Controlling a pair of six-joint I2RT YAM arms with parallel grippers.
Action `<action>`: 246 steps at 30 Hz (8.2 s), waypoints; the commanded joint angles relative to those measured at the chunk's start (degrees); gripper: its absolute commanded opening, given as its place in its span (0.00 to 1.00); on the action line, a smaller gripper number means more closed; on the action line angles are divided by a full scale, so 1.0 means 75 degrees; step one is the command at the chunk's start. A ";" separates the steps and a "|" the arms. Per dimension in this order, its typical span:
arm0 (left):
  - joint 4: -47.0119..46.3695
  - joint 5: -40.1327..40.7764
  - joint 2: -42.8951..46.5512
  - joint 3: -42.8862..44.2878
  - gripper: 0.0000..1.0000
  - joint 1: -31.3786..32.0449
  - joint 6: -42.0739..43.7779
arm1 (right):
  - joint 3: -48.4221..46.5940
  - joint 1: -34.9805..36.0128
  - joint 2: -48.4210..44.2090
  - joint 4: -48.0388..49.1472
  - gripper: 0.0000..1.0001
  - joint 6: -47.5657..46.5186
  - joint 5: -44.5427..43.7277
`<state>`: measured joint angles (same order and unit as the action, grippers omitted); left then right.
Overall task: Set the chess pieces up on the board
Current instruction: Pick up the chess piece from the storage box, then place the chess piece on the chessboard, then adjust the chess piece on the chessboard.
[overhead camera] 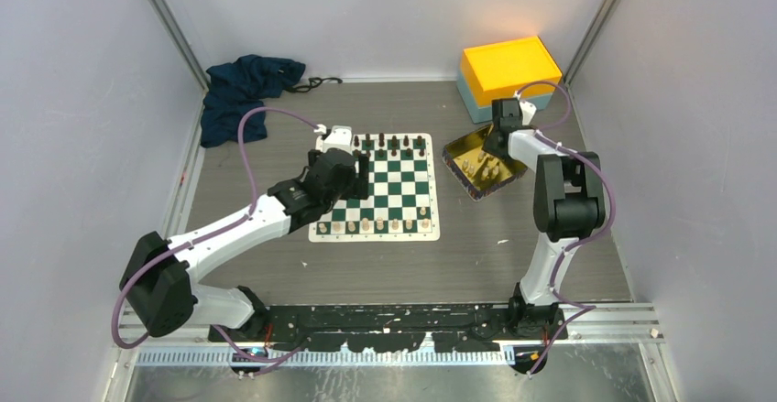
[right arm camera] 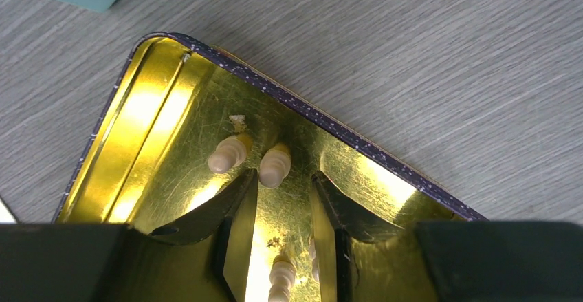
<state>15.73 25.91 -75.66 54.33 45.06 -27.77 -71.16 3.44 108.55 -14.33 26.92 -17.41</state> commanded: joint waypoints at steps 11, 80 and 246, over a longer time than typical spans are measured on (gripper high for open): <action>-0.0500 0.0159 -0.0041 0.0308 0.82 0.0018 0.0176 | -0.0392 -0.0084 0.0162 0.0293 0.23 0.0067 0.0042; 0.0109 0.0512 0.2002 -0.0903 0.82 0.0019 -0.0257 | 0.2269 0.6318 -0.2403 0.0530 0.01 0.0430 -0.2182; 0.0033 0.0459 0.1931 -0.0974 0.82 0.0024 -0.0167 | 0.1963 0.6362 -0.1754 -0.0202 0.09 0.1669 -0.2609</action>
<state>17.89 28.45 -61.89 46.98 45.06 -29.47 -56.73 51.35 98.02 -16.14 39.20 -35.53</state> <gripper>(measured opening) 0.817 0.180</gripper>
